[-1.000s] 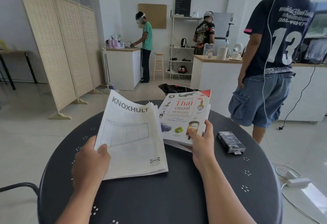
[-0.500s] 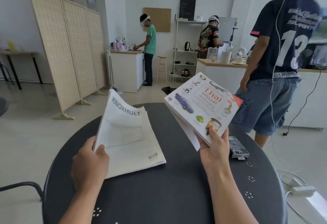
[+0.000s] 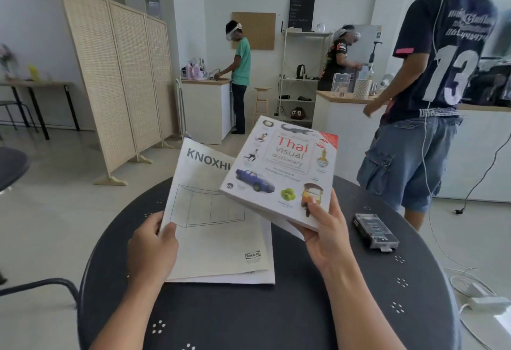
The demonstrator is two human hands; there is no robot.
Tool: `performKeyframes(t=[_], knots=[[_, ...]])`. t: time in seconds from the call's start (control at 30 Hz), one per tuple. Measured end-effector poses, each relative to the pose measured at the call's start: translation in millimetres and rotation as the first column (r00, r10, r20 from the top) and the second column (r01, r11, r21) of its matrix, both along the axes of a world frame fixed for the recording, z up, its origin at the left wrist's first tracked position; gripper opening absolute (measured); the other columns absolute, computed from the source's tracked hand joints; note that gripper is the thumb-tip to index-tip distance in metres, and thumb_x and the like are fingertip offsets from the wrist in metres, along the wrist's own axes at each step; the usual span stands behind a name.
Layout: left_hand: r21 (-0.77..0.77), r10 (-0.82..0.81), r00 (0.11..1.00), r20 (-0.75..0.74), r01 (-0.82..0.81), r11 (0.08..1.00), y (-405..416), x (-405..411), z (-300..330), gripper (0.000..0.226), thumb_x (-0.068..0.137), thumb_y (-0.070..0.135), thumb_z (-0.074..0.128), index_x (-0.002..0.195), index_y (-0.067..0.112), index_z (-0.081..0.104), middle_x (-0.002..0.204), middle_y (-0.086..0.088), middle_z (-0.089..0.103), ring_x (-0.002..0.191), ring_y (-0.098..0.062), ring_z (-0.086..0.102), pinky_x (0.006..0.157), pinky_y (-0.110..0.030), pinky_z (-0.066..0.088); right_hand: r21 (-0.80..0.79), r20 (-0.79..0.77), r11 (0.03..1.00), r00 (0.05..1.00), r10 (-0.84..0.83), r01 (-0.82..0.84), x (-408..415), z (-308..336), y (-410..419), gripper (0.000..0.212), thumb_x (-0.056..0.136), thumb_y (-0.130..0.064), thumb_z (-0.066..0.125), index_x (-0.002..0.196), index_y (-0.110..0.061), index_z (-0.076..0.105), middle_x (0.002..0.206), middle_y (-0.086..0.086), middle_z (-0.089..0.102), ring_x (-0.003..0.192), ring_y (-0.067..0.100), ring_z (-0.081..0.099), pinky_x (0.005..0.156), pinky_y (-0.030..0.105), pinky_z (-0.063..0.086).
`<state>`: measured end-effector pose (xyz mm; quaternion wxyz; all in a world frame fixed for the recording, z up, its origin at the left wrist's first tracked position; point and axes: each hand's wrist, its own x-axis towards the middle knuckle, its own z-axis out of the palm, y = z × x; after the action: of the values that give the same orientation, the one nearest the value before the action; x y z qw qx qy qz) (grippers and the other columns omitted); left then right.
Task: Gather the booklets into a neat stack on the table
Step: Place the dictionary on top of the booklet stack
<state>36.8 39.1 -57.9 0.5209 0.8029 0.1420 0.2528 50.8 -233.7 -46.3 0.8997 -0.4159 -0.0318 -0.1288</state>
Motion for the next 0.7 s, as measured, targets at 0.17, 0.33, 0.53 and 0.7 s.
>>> performKeyframes(t=[0.17, 0.33, 0.53, 0.7], knots=[[-0.057, -0.075, 0.997, 0.022, 0.076, 0.995, 2.0, 1.5, -1.1, 0.02, 0.096, 0.014, 0.052, 0.103, 0.025, 0.066, 0.092, 0.004, 0.071, 0.087, -0.021, 0.067, 0.078, -0.042, 0.054, -0.176, -0.03, 0.974, 0.99, 0.141, -0.144, -6.3, -0.7, 21.0, 0.046, 0.099, 0.001, 0.056, 0.133, -0.029, 0.061, 0.122, 0.012, 0.076, 0.099, 0.034, 0.077, 0.069, 0.047, 0.066], [-0.131, -0.119, 0.993, 0.024, 0.121, 0.984, 5.5, 0.9, -0.8, 0.022, 0.097, 0.015, 0.048, 0.099, 0.027, 0.067, 0.093, 0.003, 0.074, 0.088, -0.02, 0.07, 0.076, -0.043, 0.057, -0.307, -0.026, 0.925, 0.973, 0.228, -0.225, -14.9, -2.1, 35.6, 0.05, 0.098, 0.005, 0.056, 0.138, -0.025, 0.057, 0.127, 0.016, 0.073, 0.111, 0.041, 0.072, 0.084, 0.053, 0.062], [-0.256, -0.181, 0.983, 0.035, 0.184, 0.949, 5.7, -1.6, 3.2, 0.026, 0.098, 0.043, 0.052, 0.1, 0.022, 0.067, 0.089, 0.0, 0.076, 0.078, -0.022, 0.075, 0.063, -0.043, 0.059, -0.476, -0.041, 0.836, 0.956, 0.29, -0.274, -25.4, -1.8, 48.7, 0.046, 0.098, 0.001, 0.061, 0.137, -0.023, 0.058, 0.125, 0.014, 0.074, 0.109, 0.039, 0.073, 0.09, 0.058, 0.059], [-0.135, -0.222, 0.974, -0.034, 0.215, 0.967, 7.1, -1.8, -1.6, 0.032, 0.084, 0.041, 0.073, 0.11, 0.025, 0.065, 0.1, 0.008, 0.075, 0.091, -0.015, 0.072, 0.079, -0.044, 0.057, -0.643, -0.091, 0.759, 0.994, 0.058, -0.103, -27.6, 1.5, 48.5, 0.026, 0.099, -0.007, 0.06, 0.118, -0.019, 0.071, 0.102, 0.004, 0.082, 0.089, 0.028, 0.08, 0.081, 0.048, 0.063]])
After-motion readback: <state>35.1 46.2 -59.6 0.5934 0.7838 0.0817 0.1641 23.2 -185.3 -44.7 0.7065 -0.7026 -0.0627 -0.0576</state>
